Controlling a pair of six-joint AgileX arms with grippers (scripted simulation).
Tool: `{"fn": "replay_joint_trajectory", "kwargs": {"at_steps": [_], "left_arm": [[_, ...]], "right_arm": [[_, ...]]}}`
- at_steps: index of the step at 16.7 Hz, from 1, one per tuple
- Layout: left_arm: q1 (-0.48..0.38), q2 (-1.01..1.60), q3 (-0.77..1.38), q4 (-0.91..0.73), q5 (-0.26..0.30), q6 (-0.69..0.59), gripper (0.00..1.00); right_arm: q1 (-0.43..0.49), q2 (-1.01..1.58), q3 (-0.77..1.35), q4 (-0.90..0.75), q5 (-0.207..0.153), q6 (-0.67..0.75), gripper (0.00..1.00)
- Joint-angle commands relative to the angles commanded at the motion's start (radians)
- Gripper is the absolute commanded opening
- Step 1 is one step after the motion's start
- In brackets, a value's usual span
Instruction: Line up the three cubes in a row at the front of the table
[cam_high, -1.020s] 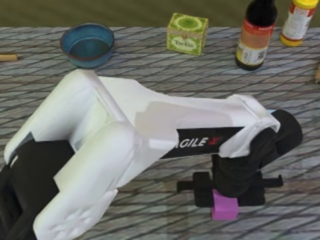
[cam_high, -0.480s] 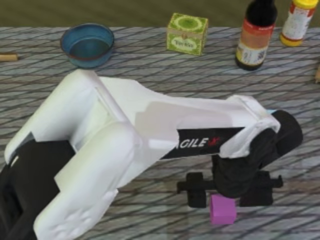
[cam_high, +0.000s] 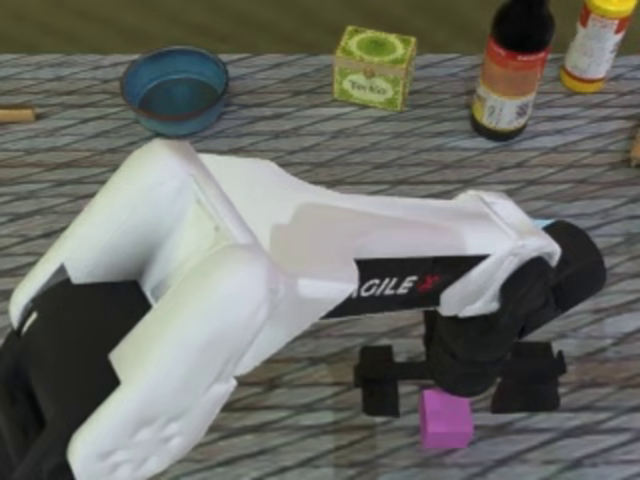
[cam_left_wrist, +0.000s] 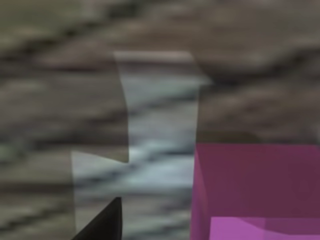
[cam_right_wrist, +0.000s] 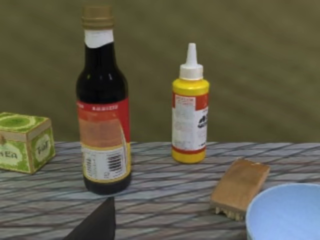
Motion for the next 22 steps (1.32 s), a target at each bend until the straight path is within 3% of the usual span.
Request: {"fn": "replay_joint_trajectory", "kwargs": {"at_steps": [3,9,16,22], "left_arm": [[0.003,-0.005,0.015,-0.018,0.000,-0.002,1.00],[0.015,-0.067,0.144,-0.217,0.000,-0.008,1.00],[0.016,-0.082,0.145,-0.224,-0.002,-0.005,1.00],[0.167,-0.356,-0.101,-0.072,-0.012,0.051,1.00]], "right_arm": [[0.000,0.000,0.000,0.000,0.000,0.000,1.00],[0.000,0.000,0.000,0.000,0.000,0.000,1.00],[0.002,0.009,0.009,-0.006,-0.001,0.002,1.00],[0.043,0.271,0.260,-0.162,-0.004,0.054,1.00]]}}
